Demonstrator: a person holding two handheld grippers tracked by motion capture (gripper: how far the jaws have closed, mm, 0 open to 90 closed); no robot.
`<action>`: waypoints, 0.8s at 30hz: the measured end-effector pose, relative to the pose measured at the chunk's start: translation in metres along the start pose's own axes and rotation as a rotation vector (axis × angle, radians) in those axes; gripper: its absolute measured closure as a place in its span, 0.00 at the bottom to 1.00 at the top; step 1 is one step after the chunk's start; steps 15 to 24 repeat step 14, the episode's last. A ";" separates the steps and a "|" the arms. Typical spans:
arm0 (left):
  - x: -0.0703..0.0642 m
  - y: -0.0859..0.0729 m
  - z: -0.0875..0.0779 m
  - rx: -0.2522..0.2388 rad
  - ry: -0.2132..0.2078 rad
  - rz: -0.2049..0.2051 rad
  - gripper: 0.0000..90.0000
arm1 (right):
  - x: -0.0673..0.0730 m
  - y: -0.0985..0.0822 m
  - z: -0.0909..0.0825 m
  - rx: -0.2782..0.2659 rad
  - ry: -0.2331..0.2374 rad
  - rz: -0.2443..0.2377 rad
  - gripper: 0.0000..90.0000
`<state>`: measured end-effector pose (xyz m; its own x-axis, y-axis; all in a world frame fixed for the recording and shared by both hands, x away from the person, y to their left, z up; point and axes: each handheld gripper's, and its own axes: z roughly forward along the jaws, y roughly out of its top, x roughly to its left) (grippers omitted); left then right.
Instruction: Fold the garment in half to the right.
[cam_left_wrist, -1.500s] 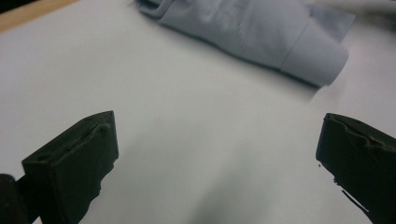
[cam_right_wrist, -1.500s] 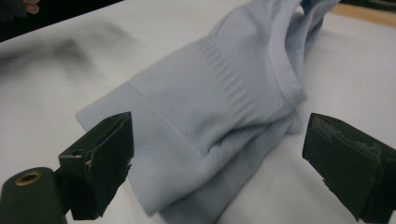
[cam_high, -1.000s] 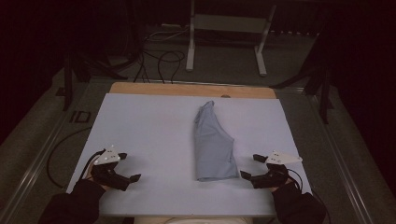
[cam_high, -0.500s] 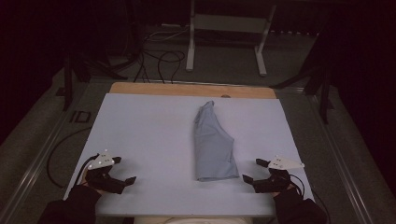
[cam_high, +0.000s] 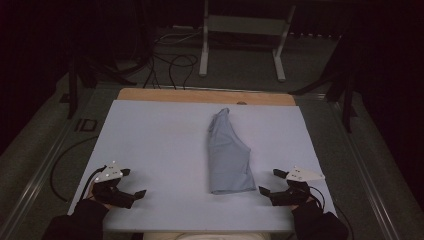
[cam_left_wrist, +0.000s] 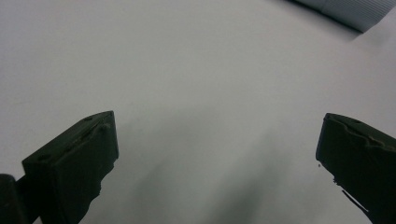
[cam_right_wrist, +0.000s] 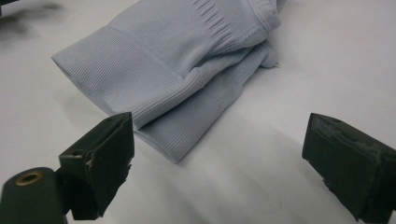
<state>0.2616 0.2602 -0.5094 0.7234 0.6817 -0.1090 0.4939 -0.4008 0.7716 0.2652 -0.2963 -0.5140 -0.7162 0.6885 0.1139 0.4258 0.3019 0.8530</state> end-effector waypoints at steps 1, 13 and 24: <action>-0.001 0.001 0.000 -0.006 -0.002 0.002 0.00 | 0.000 0.000 0.000 -0.002 0.001 -0.003 0.10; -0.005 0.003 0.001 -0.014 -0.003 0.009 0.00 | 0.000 0.000 0.001 0.000 0.001 -0.011 0.10; -0.004 0.003 0.001 -0.014 -0.001 0.007 0.00 | 0.000 0.000 0.001 0.000 0.003 -0.005 0.10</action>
